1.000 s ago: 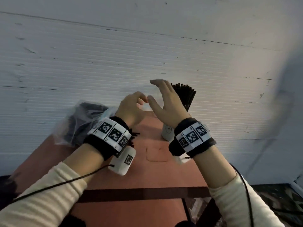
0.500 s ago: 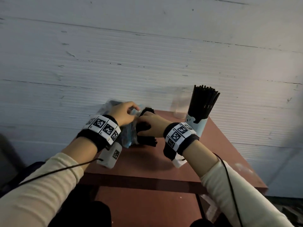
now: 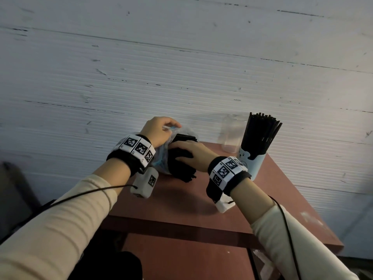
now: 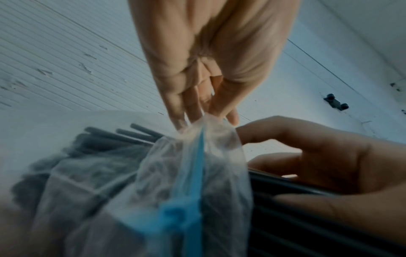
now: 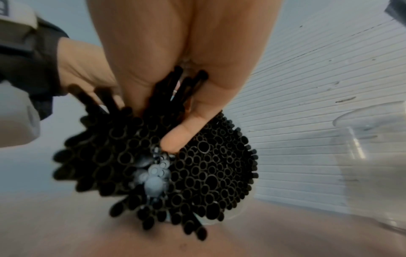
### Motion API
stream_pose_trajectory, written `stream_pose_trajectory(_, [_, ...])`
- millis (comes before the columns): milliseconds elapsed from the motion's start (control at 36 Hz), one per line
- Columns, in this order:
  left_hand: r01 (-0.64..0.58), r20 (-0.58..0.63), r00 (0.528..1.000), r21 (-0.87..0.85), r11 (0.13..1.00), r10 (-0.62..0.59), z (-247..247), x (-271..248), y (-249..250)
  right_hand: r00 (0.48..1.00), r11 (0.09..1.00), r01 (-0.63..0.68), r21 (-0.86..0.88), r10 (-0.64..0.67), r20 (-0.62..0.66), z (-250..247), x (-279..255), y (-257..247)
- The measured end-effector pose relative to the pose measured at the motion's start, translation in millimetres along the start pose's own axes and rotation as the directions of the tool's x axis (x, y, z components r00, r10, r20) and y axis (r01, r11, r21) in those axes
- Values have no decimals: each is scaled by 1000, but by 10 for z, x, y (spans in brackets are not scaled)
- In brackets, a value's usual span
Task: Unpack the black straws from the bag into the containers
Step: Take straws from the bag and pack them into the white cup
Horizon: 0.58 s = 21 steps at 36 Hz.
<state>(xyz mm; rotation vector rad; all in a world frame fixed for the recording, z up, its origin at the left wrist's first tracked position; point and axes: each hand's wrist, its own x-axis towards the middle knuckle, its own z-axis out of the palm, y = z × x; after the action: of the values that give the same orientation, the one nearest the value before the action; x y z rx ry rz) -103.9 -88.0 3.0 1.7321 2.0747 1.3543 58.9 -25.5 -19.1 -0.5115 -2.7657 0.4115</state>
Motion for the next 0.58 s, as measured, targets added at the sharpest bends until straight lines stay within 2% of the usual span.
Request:
stream_pose_trajectory(167, [3,111,994,-36,999,1,92,26,-159,997,998,52,-38,-54,-51,70,34,10])
stream_pose_trajectory(278, [-3,113,994,-47,999,9,90,44,-206,994,999,42,-33,-45,-101,14,35,32])
stream_pose_trajectory(472, [-24,110,994,-43,999,29,91,54,-205,989,996,-40,79,51,-141,-34,-6,79])
stream_pose_trajectory(583, [-34,108,993,-17,999,35,83,43,-189,977,998,-33,47,42,-207,-39,-15,94])
